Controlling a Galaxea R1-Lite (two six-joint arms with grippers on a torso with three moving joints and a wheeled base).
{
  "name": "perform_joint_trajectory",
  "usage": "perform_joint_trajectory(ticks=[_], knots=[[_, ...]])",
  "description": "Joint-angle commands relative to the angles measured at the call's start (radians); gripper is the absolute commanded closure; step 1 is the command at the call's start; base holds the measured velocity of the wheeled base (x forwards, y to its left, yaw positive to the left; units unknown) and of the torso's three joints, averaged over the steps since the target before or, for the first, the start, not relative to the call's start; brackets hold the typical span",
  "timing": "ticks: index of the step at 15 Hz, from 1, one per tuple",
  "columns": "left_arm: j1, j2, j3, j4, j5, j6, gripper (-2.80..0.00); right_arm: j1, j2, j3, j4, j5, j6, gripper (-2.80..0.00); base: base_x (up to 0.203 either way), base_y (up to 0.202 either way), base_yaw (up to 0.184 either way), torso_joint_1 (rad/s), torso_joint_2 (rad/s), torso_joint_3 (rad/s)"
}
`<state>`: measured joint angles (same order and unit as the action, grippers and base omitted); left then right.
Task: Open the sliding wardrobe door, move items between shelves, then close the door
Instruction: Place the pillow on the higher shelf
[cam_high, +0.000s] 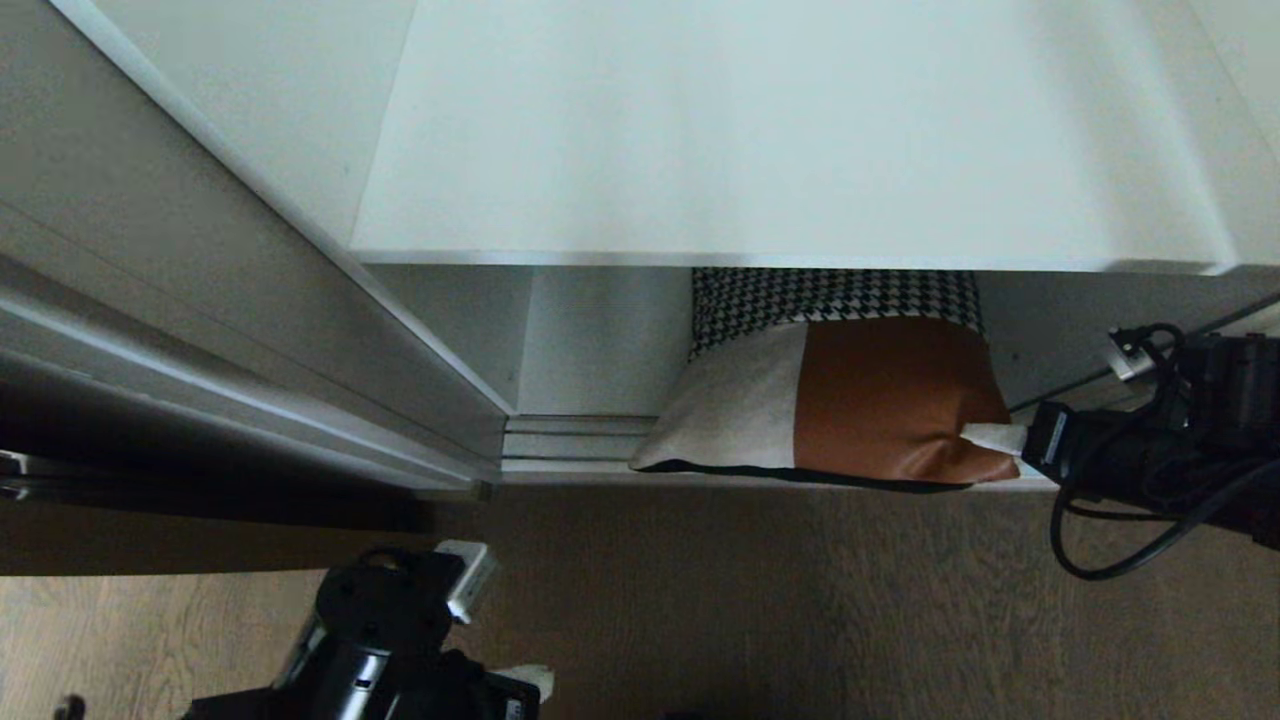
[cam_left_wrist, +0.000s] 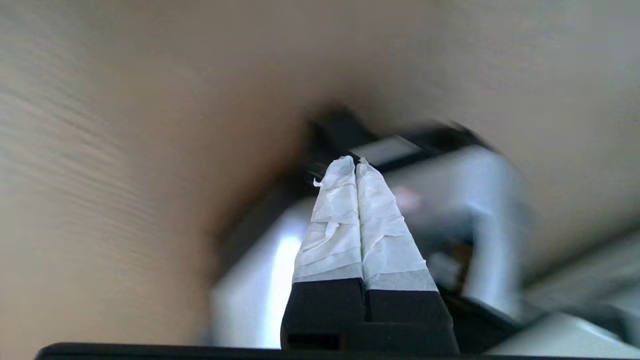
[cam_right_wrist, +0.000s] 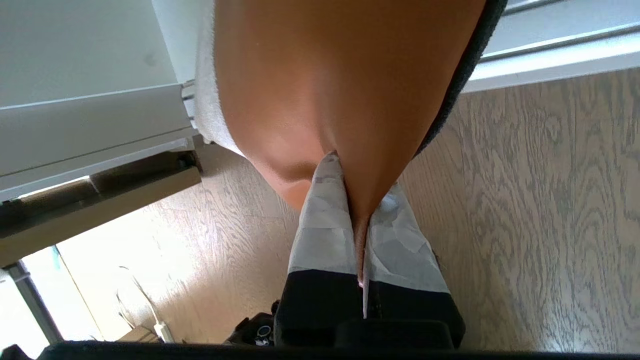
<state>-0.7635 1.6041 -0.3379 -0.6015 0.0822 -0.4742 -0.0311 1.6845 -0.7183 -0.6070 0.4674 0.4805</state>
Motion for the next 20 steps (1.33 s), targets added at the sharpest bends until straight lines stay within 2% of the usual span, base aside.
perform_joint_trajectory(ticks=[1, 2, 4, 5, 8, 10, 11, 12, 14, 15, 18, 20], knots=[[-0.005, 0.042, -0.005, -0.006, -0.105, -0.042, 0.00, -0.001, -0.016, 0.007, -0.007, 0.005, 0.003, 0.00, 0.000, 0.000, 0.000, 0.000, 0.00, 0.000], [-0.020, 0.037, 0.015, -0.047, -0.091, -0.033, 0.00, -0.001, -0.018, 0.011, -0.007, 0.007, 0.003, 0.00, 0.000, 0.000, 0.000, 0.000, 0.00, 0.000], [-0.035, 0.012, 0.059, -0.242, -0.005, -0.016, 0.00, -0.001, -0.020, 0.020, -0.009, 0.007, 0.003, 0.00, 0.000, 0.000, 0.000, 0.000, 0.00, 0.000], [-0.039, -0.023, 0.084, -0.313, 0.056, 0.042, 0.00, -0.001, -0.022, 0.025, -0.012, 0.007, 0.003, 0.00, 0.000, 0.000, 0.000, 0.000, 0.00, 0.000], [-0.041, -0.192, 0.126, -0.328, 0.125, 0.154, 0.00, 0.003, -0.032, 0.034, -0.014, 0.009, 0.000, 0.00, 0.000, 0.000, 0.000, 0.000, 0.00, 0.000], [-0.041, -0.312, 0.130, -0.248, 0.183, 0.196, 0.00, 0.014, -0.031, 0.036, -0.014, 0.010, 0.003, 0.00, 0.000, 0.000, 0.000, 0.000, 0.00, 0.000], [-0.040, -0.361, 0.127, -0.163, 0.221, 0.208, 0.00, 0.016, -0.028, 0.036, -0.014, 0.008, 0.003, 0.00, 0.000, 0.000, 0.000, 0.000, 0.00, 0.000], [-0.038, -0.395, 0.119, -0.080, 0.270, 0.218, 0.00, 0.016, -0.030, 0.036, -0.014, 0.009, 0.003, 0.00, 0.000, 0.000, 0.000, 0.000, 0.00, 0.000], [-0.033, -0.471, 0.112, 0.023, 0.410, 0.238, 0.00, 0.019, -0.051, 0.037, -0.013, 0.008, 0.003, 0.00, 0.000, 0.000, 0.000, 0.000, 0.00, 0.000], [-0.032, -0.504, 0.112, 0.071, 0.454, 0.259, 0.00, 0.019, -0.059, 0.039, -0.013, 0.009, 0.004, 0.00, 0.000, 0.000, 0.000, 0.000, 0.00, 0.000], [-0.017, -0.658, 0.101, 0.209, 0.536, 0.336, 0.00, 0.033, -0.077, 0.058, -0.014, 0.008, 0.009, 0.00, 0.000, 0.000, 0.000, 0.000, 0.00, 0.000], [0.048, -0.730, 0.098, 0.260, 0.553, 0.396, 0.00, 0.040, -0.083, 0.074, -0.014, 0.007, 0.009, 0.00, 0.000, 0.000, 0.000, 0.000, 0.00, 0.000]])
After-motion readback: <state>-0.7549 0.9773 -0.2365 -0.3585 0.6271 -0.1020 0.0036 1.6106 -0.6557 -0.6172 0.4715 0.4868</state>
